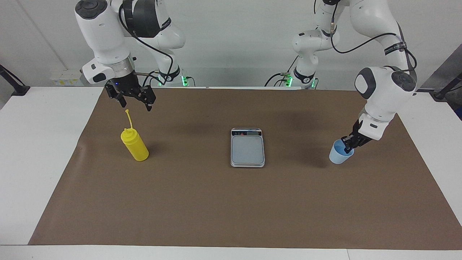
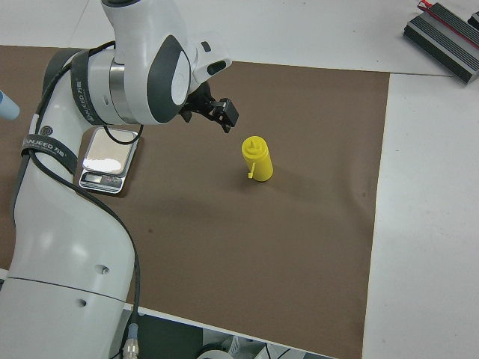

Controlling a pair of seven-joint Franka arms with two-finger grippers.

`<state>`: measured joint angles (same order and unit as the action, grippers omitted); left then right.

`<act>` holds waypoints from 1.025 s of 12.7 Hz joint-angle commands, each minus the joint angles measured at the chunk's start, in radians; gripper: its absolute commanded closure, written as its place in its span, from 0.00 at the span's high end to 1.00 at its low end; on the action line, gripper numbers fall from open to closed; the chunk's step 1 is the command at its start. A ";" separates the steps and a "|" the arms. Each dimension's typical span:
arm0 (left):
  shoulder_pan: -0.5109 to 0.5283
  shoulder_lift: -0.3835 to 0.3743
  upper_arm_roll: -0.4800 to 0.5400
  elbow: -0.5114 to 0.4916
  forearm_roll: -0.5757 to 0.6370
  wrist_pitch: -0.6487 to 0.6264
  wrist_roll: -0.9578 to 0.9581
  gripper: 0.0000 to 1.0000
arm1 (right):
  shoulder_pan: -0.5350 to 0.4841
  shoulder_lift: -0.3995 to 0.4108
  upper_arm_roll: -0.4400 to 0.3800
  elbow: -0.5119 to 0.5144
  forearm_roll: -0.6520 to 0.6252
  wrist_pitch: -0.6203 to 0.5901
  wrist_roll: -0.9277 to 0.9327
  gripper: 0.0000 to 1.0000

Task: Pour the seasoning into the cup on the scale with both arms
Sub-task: 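Carry the blue cup with the left gripper onto the scale and release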

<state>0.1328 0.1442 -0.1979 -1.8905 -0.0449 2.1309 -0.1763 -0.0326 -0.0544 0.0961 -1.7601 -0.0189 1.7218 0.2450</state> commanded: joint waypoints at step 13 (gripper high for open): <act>-0.525 0.132 0.012 0.128 0.108 0.050 -0.577 0.00 | -0.013 -0.007 0.004 -0.006 0.020 0.005 -0.018 1.00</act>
<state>-0.3600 0.2390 -0.2041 -1.7864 0.0314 2.1684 -0.7220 -0.0326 -0.0544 0.0961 -1.7601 -0.0189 1.7218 0.2450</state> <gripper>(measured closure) 0.969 0.000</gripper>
